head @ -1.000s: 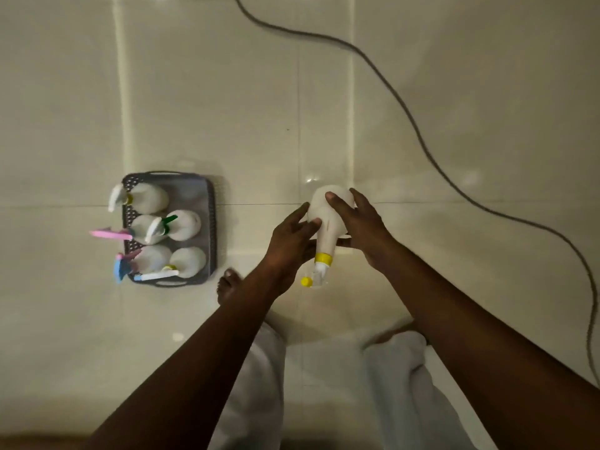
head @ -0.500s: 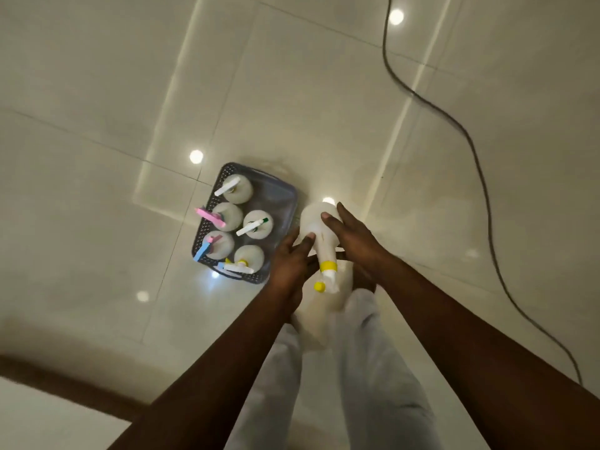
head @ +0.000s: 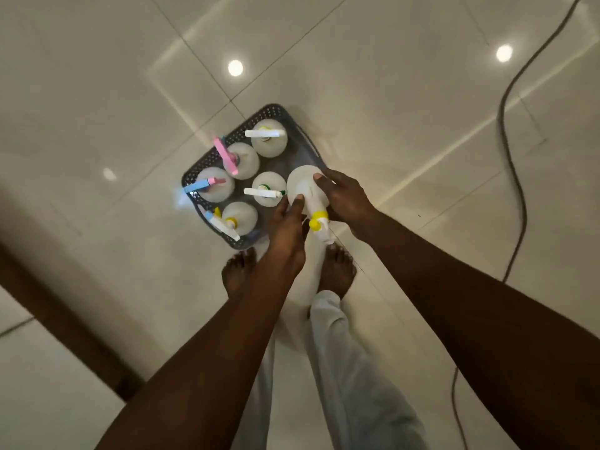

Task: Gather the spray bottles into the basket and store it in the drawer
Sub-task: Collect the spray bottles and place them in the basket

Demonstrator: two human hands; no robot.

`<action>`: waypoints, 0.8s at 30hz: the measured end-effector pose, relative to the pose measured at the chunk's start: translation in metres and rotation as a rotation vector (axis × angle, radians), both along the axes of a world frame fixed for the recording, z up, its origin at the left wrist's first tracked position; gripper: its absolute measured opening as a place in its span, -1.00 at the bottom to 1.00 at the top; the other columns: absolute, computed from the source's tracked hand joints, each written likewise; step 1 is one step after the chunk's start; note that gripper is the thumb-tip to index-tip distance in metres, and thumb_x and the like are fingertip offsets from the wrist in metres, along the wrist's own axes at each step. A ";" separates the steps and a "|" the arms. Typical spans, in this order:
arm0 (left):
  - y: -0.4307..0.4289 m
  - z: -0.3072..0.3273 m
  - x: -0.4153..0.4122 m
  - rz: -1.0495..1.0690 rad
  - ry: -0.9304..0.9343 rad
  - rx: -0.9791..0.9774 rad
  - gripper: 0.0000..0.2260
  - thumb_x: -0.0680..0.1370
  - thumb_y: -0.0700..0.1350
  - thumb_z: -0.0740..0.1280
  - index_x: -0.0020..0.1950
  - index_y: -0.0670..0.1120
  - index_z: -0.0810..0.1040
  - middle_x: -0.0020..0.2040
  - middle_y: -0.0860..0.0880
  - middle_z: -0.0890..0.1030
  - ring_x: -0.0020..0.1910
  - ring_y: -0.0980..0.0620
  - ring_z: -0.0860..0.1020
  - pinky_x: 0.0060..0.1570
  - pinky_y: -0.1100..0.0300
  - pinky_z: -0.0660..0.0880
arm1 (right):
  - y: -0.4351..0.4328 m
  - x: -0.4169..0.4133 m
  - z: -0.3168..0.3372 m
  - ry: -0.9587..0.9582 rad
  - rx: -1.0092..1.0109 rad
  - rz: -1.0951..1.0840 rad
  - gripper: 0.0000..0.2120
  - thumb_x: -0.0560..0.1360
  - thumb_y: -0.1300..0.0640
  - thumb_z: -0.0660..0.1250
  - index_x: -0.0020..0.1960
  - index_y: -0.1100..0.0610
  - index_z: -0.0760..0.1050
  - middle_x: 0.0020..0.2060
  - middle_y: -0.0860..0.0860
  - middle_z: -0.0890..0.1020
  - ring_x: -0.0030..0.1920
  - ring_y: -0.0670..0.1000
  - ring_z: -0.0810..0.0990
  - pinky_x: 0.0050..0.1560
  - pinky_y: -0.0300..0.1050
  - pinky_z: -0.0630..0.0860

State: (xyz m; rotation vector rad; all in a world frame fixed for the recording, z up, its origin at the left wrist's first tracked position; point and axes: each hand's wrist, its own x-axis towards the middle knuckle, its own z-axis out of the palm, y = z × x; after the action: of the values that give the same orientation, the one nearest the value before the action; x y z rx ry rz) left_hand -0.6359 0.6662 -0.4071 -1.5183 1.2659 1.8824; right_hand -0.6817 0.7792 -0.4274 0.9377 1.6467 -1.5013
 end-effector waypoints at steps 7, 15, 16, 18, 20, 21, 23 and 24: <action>0.023 -0.052 -0.003 0.251 -0.029 0.057 -0.58 0.66 -0.22 0.39 0.52 -0.18 0.49 0.42 -0.23 0.61 0.41 -0.24 0.59 0.48 -0.15 0.51 | 0.008 -0.019 -0.051 0.071 0.142 0.201 -0.63 0.67 -0.09 0.32 0.41 0.01 0.60 0.33 0.06 0.64 0.28 0.11 0.62 0.35 0.13 0.60; 0.019 -0.092 -0.024 0.488 -0.076 0.014 -0.64 0.62 -0.27 0.44 0.40 -0.30 0.55 0.26 -0.29 0.67 0.15 -0.23 0.66 0.35 -0.20 0.59 | -0.005 -0.042 -0.085 0.026 0.174 0.234 -0.62 0.56 -0.11 0.46 0.31 0.04 0.68 0.18 0.08 0.71 0.09 0.18 0.75 -0.11 0.17 0.76; 0.018 -0.095 -0.027 0.515 -0.078 0.024 -0.67 0.62 -0.27 0.43 0.38 -0.29 0.55 0.31 -0.31 0.65 0.15 -0.24 0.67 0.33 -0.21 0.60 | -0.007 -0.045 -0.089 0.039 0.194 0.254 -0.62 0.56 -0.10 0.47 0.29 0.06 0.69 0.16 0.10 0.73 0.07 0.18 0.75 -0.13 0.17 0.76; 0.019 -0.098 -0.031 0.550 -0.068 0.054 -0.78 0.64 -0.28 0.41 0.28 -0.23 0.56 0.26 -0.31 0.67 0.03 -0.20 0.69 0.19 -0.19 0.67 | -0.009 -0.049 -0.097 0.107 0.274 0.341 -0.63 0.56 -0.08 0.47 0.27 0.10 0.71 0.15 0.11 0.75 0.10 0.17 0.74 -0.01 0.15 0.75; 0.020 -0.102 -0.032 0.584 -0.064 0.064 -0.89 0.63 -0.28 0.42 0.13 -0.17 0.57 0.03 -0.20 0.71 -0.18 -0.08 0.70 -0.10 -0.02 0.73 | -0.011 -0.053 -0.103 0.182 0.362 0.437 -0.66 0.57 -0.09 0.45 0.22 0.10 0.73 0.15 0.10 0.76 0.15 0.14 0.72 0.18 0.08 0.68; 0.020 -0.103 -0.034 0.592 -0.075 0.062 -0.91 0.63 -0.28 0.43 0.09 -0.15 0.57 -0.05 -0.15 0.69 -0.23 -0.05 0.69 -0.19 0.02 0.71 | -0.012 -0.055 -0.105 0.200 0.384 0.463 -0.67 0.56 -0.09 0.45 0.20 0.10 0.74 0.15 0.09 0.76 0.15 0.13 0.72 0.19 0.03 0.65; 0.019 -0.106 -0.037 0.603 -0.091 0.050 -0.83 0.62 -0.27 0.45 0.19 -0.19 0.58 -0.01 -0.17 0.69 -0.20 -0.06 0.67 -0.25 0.05 0.68 | -0.013 -0.058 -0.110 0.207 0.416 0.512 -0.70 0.55 -0.08 0.46 0.14 0.11 0.75 0.10 0.09 0.77 0.12 0.12 0.72 0.12 -0.07 0.63; 0.019 -0.110 -0.038 0.601 -0.100 0.039 -0.73 0.61 -0.26 0.45 0.30 -0.22 0.57 0.06 -0.20 0.68 -0.19 -0.07 0.66 -0.29 0.07 0.67 | -0.013 -0.059 -0.113 0.202 0.425 0.531 -0.70 0.54 -0.06 0.47 0.11 0.13 0.76 0.08 0.11 0.77 0.10 0.13 0.73 0.09 -0.06 0.63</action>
State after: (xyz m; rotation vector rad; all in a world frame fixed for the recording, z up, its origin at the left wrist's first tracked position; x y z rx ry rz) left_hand -0.6738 0.6849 -0.5166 -2.1086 0.7679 2.1178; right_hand -0.7404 0.7657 -0.5404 0.4956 2.2009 -0.9251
